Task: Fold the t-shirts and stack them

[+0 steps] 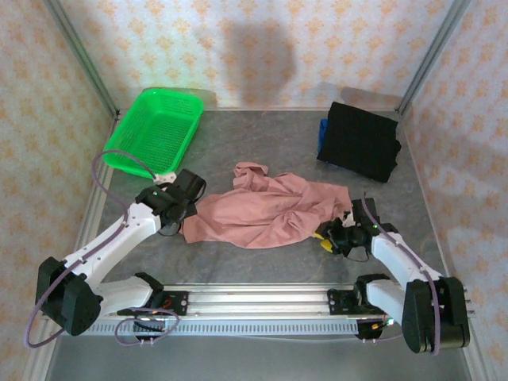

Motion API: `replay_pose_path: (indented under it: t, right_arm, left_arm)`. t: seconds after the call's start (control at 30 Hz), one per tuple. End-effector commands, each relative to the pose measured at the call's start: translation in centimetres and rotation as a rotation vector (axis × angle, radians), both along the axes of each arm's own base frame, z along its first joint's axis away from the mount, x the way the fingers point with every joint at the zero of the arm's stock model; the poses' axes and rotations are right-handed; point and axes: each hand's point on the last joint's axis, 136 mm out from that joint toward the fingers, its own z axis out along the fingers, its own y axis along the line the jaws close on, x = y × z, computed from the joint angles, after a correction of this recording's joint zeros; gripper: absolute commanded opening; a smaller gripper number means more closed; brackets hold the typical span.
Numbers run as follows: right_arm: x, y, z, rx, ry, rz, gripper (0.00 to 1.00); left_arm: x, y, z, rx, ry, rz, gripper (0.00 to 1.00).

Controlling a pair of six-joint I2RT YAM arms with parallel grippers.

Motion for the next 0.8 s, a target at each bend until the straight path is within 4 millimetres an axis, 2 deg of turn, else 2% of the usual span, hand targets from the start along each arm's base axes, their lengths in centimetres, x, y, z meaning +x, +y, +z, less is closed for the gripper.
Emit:
replay_pose_path:
  t: [0.0, 0.5, 0.77]
  right_arm:
    - [2.3, 0.5, 1.2, 0.054, -0.103, -0.044, 0.41]
    - [4.1, 0.8, 1.7, 0.101, -0.144, -0.088, 0.34]
    - [3.7, 1.4, 1.6, 0.119, -0.122, -0.071, 0.30]
  left_arm:
    - [-0.7, 0.5, -0.1, 0.009, -0.010, 0.018, 0.00]
    - [-0.9, 0.6, -0.4, 0.003, -0.015, 0.028, 0.00]
    - [-1.1, 0.6, -0.7, 0.002, -0.012, 0.033, 0.00]
